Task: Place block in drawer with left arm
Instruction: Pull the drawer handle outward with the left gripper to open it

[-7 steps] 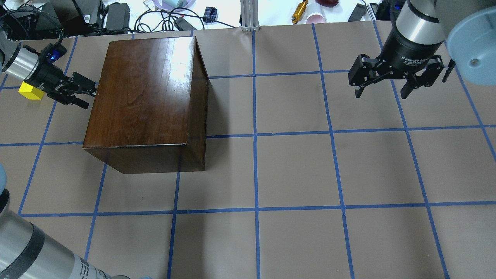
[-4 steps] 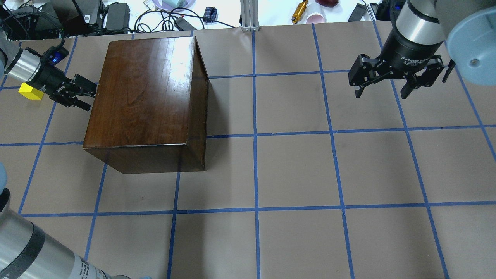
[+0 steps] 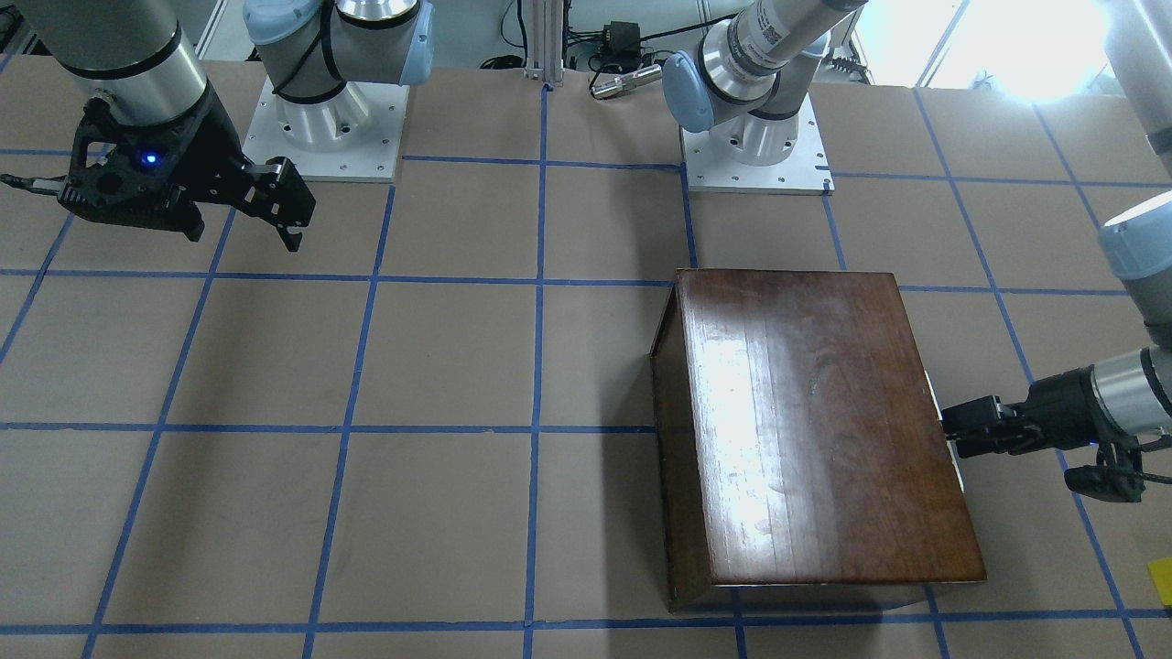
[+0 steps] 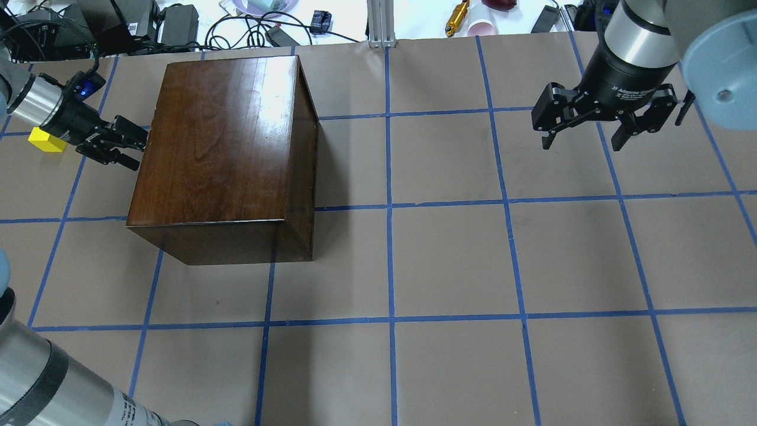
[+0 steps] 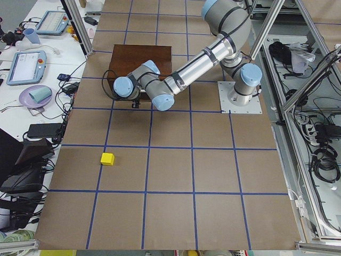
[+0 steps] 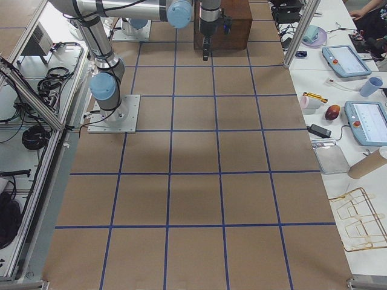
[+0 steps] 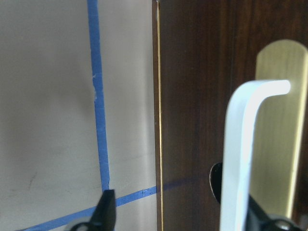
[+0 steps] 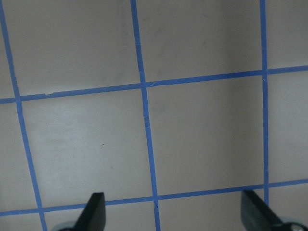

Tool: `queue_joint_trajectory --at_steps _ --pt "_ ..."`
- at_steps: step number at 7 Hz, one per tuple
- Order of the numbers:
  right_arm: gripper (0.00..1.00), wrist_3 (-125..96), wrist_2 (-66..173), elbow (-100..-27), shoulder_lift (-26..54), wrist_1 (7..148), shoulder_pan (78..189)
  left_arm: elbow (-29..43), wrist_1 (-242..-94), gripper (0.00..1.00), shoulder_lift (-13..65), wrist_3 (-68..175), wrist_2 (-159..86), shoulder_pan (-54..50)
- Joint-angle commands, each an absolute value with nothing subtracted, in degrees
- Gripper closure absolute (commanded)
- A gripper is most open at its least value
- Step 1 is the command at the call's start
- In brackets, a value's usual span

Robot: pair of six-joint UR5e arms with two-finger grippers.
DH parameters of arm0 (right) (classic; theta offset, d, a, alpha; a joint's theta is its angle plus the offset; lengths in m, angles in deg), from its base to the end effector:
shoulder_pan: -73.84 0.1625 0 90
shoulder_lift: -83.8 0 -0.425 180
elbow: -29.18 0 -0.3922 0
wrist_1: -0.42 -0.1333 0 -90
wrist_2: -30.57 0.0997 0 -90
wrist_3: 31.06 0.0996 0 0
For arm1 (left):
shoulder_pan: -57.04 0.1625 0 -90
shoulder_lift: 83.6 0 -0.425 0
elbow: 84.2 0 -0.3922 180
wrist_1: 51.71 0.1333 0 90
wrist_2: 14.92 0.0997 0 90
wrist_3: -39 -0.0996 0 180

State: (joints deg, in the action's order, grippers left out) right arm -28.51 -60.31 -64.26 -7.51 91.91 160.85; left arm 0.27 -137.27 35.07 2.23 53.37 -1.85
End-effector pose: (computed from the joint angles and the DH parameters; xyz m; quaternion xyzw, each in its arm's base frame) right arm 0.1065 -0.4870 0.4721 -0.0483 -0.9988 -0.0056 0.0077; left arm 0.1795 -0.6267 0.2617 -0.0173 -0.9694 -0.0286 0.2432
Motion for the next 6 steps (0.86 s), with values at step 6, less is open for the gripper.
queue_joint_trajectory --at_steps 6 --pt "0.00 -28.5 -60.3 -64.3 -7.5 91.9 160.9 -0.4 -136.8 0.17 34.8 2.0 58.5 -0.9"
